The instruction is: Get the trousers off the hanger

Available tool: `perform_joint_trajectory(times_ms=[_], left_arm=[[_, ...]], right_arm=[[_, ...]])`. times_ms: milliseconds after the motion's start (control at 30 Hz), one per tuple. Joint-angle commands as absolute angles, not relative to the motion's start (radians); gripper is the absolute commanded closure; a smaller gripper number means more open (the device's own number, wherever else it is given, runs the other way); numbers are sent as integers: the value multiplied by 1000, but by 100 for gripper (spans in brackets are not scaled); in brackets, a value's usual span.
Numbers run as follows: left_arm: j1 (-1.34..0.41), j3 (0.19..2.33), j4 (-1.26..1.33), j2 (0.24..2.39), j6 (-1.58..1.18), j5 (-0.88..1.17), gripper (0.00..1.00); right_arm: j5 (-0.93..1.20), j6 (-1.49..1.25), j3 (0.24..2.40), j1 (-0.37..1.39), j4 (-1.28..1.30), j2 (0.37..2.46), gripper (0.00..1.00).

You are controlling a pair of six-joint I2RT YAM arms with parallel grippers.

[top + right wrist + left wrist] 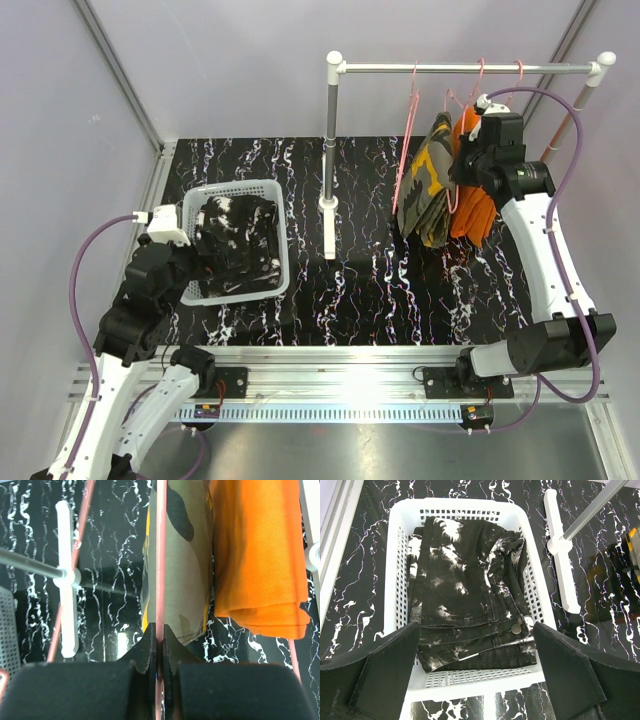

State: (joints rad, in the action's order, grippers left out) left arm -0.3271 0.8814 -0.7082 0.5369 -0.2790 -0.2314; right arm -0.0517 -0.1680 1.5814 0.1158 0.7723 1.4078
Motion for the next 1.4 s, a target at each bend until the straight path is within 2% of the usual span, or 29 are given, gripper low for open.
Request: perform_joint_trajectory(times_ms=[0, 500, 1000, 1200, 1367], left_arm=[[-328, 882, -660, 537, -267, -204, 1], [-327, 930, -664, 558, -296, -206, 1], [-363, 1103, -483, 682, -393, 20, 1], [-575, 1178, -379, 749, -350, -33, 1], [-856, 1172, -267, 821, -256, -123, 1]], right_arm=[[-20, -164, 1712, 112, 721, 1361, 100], [24, -132, 1864, 110, 713, 1309, 100], [152, -208, 1824, 112, 647, 1146, 100], [192, -233, 1766, 112, 699, 1036, 100], [271, -247, 1715, 112, 782, 934, 100]])
